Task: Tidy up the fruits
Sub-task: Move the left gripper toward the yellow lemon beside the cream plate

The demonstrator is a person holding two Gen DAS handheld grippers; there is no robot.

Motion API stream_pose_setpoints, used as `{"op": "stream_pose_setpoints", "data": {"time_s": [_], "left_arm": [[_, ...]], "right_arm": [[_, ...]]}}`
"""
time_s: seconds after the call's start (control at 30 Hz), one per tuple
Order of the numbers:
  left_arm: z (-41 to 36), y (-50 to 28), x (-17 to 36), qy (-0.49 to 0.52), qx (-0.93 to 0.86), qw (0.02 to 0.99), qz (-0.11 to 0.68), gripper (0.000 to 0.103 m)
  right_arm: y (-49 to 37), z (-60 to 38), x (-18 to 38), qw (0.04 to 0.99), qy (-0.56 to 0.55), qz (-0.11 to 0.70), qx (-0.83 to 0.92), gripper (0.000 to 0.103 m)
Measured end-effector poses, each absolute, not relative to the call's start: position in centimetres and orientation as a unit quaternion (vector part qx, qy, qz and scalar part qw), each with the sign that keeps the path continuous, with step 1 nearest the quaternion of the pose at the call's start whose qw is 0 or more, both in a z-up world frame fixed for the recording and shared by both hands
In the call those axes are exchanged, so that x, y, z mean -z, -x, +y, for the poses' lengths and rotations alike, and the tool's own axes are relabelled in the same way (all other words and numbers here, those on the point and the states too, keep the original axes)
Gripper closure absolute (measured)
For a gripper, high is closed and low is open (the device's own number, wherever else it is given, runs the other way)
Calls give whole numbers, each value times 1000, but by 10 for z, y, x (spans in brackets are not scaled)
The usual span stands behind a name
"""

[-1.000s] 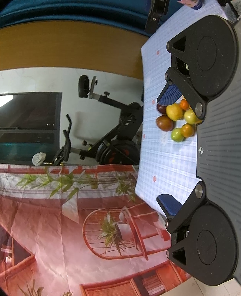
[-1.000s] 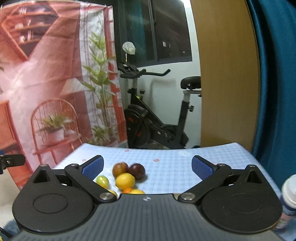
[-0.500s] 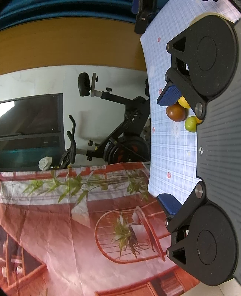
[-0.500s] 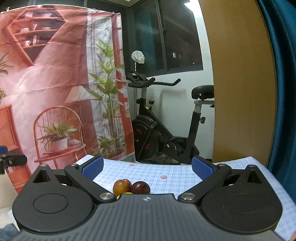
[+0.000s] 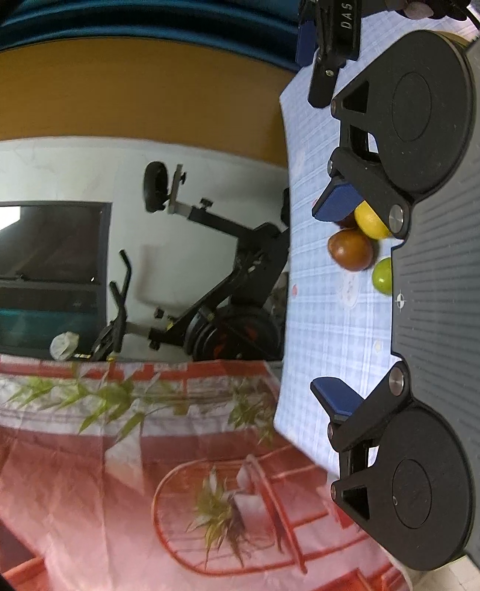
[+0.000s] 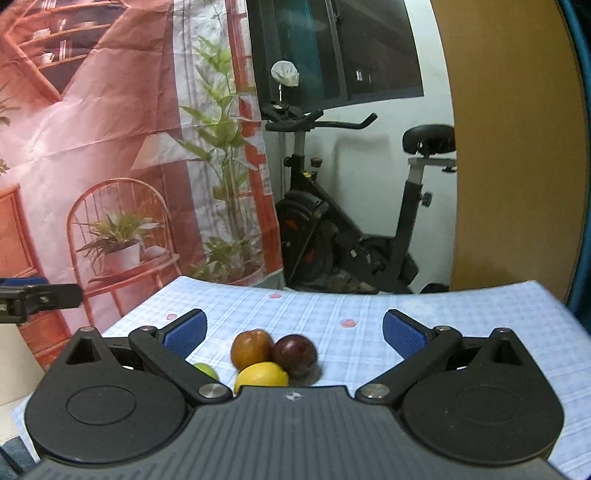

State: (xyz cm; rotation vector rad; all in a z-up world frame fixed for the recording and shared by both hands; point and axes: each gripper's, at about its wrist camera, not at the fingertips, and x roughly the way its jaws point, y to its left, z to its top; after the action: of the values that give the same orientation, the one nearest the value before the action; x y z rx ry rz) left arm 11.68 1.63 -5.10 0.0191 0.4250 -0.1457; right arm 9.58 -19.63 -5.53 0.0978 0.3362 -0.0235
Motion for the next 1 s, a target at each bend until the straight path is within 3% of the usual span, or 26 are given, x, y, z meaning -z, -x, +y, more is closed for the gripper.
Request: {"op": "stream_pose_setpoints", "data": {"time_s": [0.2, 0.27, 0.83, 1.0], "left_arm": [[12, -127, 71, -16, 97, 969, 229, 11], [12, -132, 75, -19, 115, 964, 240, 16], [-9, -155, 84, -52, 127, 941, 309, 15], [-4, -171, 82, -33, 140, 936, 321, 15]], "right_arm": [[-102, -196, 76, 978, -42, 201, 25, 1], [-102, -201, 79, 976, -46, 211, 23, 1], [-104, -219, 96, 960, -41, 276, 12, 1], [-107, -222, 97, 956, -23, 294, 6, 6]]}}
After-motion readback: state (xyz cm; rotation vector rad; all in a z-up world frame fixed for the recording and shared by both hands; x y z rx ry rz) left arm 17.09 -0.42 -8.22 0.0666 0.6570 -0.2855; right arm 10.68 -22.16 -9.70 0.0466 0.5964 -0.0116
